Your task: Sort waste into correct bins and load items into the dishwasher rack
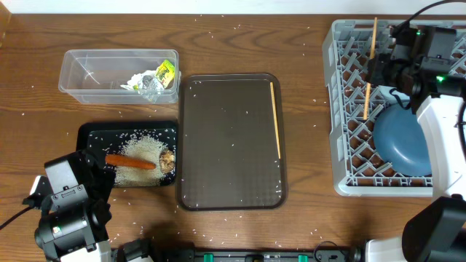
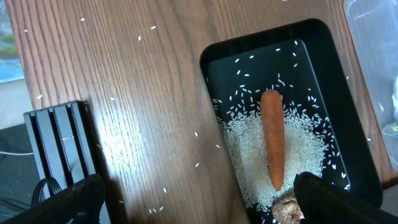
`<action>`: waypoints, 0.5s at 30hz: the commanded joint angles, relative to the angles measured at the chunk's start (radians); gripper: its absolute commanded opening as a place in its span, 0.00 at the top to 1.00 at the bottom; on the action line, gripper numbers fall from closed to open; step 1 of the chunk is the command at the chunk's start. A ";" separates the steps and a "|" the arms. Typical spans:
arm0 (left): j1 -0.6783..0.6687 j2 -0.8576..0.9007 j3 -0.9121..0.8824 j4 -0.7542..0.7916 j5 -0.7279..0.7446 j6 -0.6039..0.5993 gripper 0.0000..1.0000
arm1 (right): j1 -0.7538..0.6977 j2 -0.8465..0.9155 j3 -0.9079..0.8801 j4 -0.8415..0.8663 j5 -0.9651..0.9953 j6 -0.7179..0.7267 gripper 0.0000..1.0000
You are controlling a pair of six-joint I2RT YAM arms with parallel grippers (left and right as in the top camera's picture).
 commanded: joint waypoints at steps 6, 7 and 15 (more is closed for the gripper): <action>0.005 0.001 0.015 -0.003 -0.008 0.013 0.02 | 0.013 0.079 0.009 0.002 -0.042 -0.075 0.97; 0.005 0.001 0.015 -0.003 -0.009 0.013 0.02 | 0.016 0.089 0.009 0.004 -0.042 -0.069 0.96; 0.005 0.001 0.015 -0.003 -0.009 0.013 0.02 | 0.035 0.126 0.010 0.029 -0.042 -0.067 0.46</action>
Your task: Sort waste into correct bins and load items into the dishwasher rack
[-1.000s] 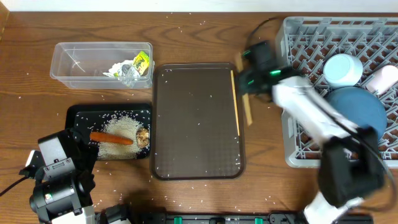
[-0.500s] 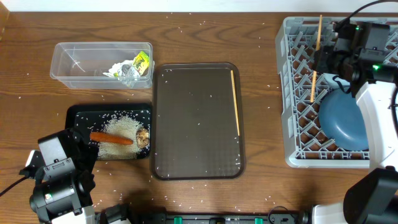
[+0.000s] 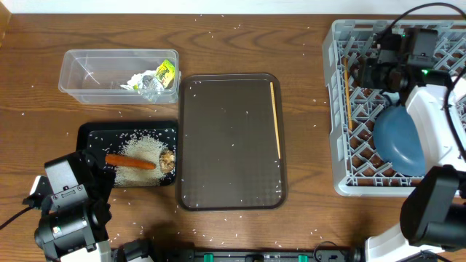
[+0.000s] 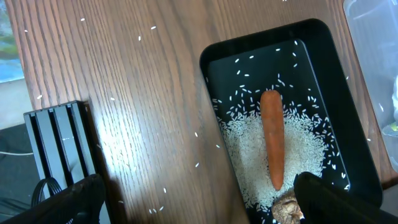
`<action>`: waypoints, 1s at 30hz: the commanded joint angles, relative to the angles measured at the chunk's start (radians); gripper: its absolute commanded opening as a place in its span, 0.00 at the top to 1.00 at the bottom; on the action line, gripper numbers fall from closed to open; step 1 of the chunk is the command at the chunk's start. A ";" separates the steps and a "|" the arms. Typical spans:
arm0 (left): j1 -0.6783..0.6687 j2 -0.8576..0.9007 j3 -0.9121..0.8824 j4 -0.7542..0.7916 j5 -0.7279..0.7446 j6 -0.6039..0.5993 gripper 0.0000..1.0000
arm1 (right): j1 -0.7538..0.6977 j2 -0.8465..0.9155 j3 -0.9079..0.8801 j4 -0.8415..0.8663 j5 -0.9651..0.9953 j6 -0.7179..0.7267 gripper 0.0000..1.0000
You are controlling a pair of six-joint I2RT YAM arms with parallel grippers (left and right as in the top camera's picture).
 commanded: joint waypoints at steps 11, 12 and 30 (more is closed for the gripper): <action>0.005 0.001 0.015 -0.003 -0.009 0.013 0.02 | 0.081 -0.125 0.015 -0.018 -0.080 0.072 0.44; 0.005 0.001 0.015 -0.003 -0.008 0.013 0.02 | 0.098 -0.139 0.015 -0.021 -0.087 0.071 0.44; 0.005 0.001 0.015 -0.003 -0.008 0.013 0.02 | 0.563 0.080 0.013 -0.093 0.225 0.234 0.43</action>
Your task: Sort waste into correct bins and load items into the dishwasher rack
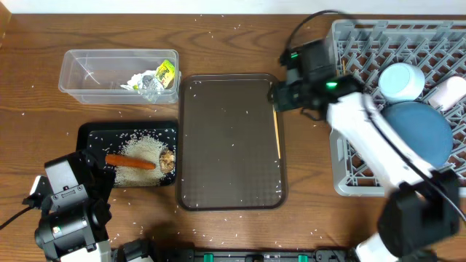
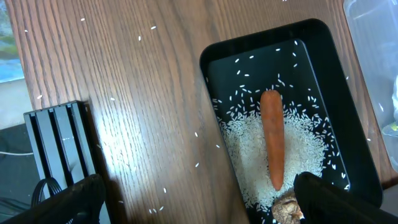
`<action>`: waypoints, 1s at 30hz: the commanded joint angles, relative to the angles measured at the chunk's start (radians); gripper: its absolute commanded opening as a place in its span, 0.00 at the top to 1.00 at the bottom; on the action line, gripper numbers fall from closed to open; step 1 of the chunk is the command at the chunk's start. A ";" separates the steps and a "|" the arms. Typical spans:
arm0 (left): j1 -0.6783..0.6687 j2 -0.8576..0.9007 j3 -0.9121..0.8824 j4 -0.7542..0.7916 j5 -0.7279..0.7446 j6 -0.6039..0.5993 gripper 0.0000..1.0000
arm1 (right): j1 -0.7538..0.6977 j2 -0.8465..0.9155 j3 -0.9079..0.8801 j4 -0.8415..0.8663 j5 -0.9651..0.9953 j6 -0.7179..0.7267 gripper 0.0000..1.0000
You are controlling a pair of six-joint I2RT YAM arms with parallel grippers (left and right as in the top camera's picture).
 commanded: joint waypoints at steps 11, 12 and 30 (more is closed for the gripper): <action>0.005 0.001 0.015 -0.003 -0.009 0.013 0.02 | 0.080 0.243 0.008 0.067 0.056 0.139 0.44; 0.005 0.001 0.015 -0.003 -0.009 0.013 0.02 | 0.080 0.252 0.008 0.071 0.060 0.138 0.43; 0.005 0.001 0.015 -0.003 -0.009 0.013 0.02 | 0.084 0.291 0.005 0.062 0.154 0.127 0.43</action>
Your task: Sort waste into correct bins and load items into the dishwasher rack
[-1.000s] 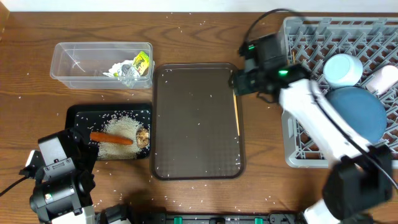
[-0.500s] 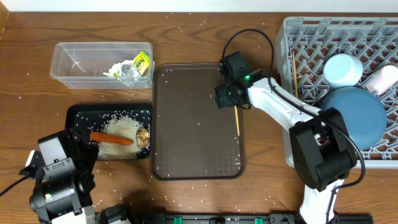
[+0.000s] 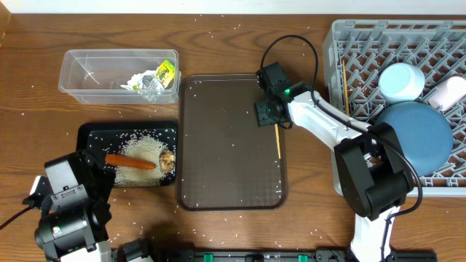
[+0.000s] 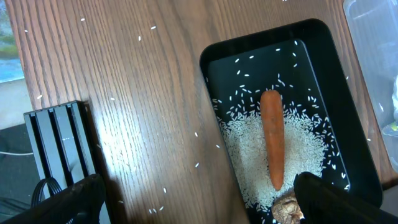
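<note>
A wooden chopstick (image 3: 277,140) lies along the right side of the brown tray (image 3: 226,175). My right gripper (image 3: 266,113) is down over its upper end; the jaws are hidden from above. A second chopstick (image 3: 344,86) lies in the grey dishwasher rack (image 3: 342,164), along with a blue plate (image 3: 415,138), a pale cup (image 3: 400,80) and a white item (image 3: 448,91). My left gripper (image 4: 199,202) hangs open above the near end of the black bin (image 4: 339,81), which holds rice, a carrot (image 4: 272,144) and a brown lump (image 4: 286,208).
A clear plastic bin (image 3: 95,73) with wrappers (image 3: 153,78) stands at the back left. Rice grains are scattered over the wooden table (image 3: 44,109). A black ribbed block (image 4: 59,146) sits left of the black bin in the left wrist view.
My right gripper has moved from the tray's upper right edge down and a little left, onto the upper end of the chopstick on the tray. The left arm has not moved.
My right gripper was over the rack with a chopstick standing up by it. Half a second later that chopstick lay in the rack's left side. Then the gripper was at the tray's right edge, and now it is over the second chopstick on the tray.
</note>
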`<action>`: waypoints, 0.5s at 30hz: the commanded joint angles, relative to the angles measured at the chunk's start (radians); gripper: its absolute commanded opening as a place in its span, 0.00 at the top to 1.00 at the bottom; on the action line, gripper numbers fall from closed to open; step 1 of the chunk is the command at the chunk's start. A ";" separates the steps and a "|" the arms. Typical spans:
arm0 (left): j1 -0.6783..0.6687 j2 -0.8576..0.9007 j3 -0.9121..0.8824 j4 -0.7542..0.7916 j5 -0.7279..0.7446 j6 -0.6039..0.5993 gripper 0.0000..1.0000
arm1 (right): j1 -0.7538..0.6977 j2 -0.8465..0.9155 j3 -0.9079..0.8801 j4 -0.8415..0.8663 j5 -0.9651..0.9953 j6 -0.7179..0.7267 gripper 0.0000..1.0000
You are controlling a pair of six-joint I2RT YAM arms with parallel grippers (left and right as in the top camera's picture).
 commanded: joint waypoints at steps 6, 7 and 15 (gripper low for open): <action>0.005 0.001 0.015 -0.003 -0.008 0.013 0.02 | 0.021 0.071 0.002 -0.009 -0.010 0.039 0.45; 0.005 0.001 0.015 -0.003 -0.009 0.013 0.02 | 0.024 0.080 0.002 -0.009 -0.017 0.039 0.46; 0.005 0.001 0.015 -0.003 -0.009 0.013 0.02 | 0.069 0.111 0.005 -0.003 -0.019 0.059 0.86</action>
